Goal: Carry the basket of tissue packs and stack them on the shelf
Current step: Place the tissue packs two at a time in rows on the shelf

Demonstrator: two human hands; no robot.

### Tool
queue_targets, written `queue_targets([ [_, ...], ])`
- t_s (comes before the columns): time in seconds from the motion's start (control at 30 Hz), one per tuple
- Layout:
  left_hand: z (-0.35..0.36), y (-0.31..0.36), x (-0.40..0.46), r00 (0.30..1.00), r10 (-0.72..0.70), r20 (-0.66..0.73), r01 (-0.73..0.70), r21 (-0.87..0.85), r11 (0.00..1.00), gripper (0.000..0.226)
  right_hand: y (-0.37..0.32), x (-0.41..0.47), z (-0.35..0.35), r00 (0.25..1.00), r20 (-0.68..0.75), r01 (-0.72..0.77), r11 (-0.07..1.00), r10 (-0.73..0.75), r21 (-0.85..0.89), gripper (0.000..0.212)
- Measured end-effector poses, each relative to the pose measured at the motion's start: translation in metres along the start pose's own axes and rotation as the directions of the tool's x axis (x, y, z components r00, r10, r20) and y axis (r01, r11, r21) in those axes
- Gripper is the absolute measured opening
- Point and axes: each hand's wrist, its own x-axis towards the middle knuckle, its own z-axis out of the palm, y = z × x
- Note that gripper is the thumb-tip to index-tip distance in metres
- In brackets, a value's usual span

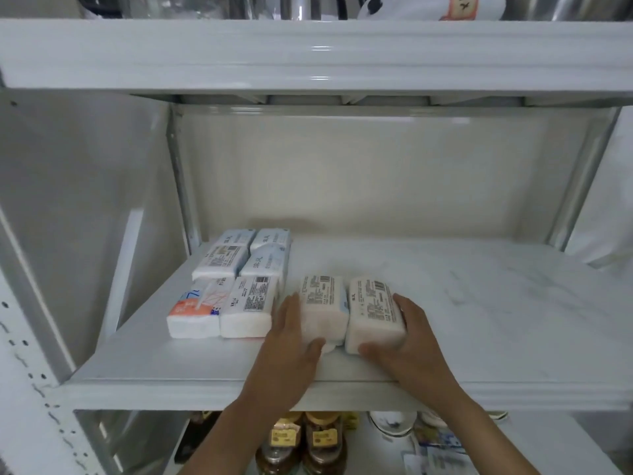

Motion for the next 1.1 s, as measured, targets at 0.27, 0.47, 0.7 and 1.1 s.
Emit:
queue_targets([
  [0.27, 0.006, -0.014, -0.018, 0.903, 0.420, 0.093, -0.385, 0.611, 0.692, 0.064, 0.016, -0.005, 0.009, 0.905, 0.021, 0.373, 0.767, -0.425, -0.522, 0.055],
  [0.47, 0.005, -0.016, 0.003, 0.928, 0.365, 0.078, -0.335, 0.604, 0.723, 0.080, 0.023, 0.013, 0.018, 0.861, 0.039, 0.413, 0.654, -0.507, -0.634, 0.043],
  [0.7, 0.007, -0.008, 0.045, 0.957, 0.265, 0.120, -0.284, 0.587, 0.758, 0.068, 0.023, 0.051, 0.031, 0.886, 0.085, 0.390, 0.635, -0.455, -0.667, 0.051],
  [1.1, 0.008, -0.011, 0.138, 0.977, 0.054, 0.204, -0.174, 0.630, 0.757, 0.075, 0.007, 0.143, 0.054, 0.945, 0.283, 0.321, 0.607, -0.162, -0.727, 0.064],
])
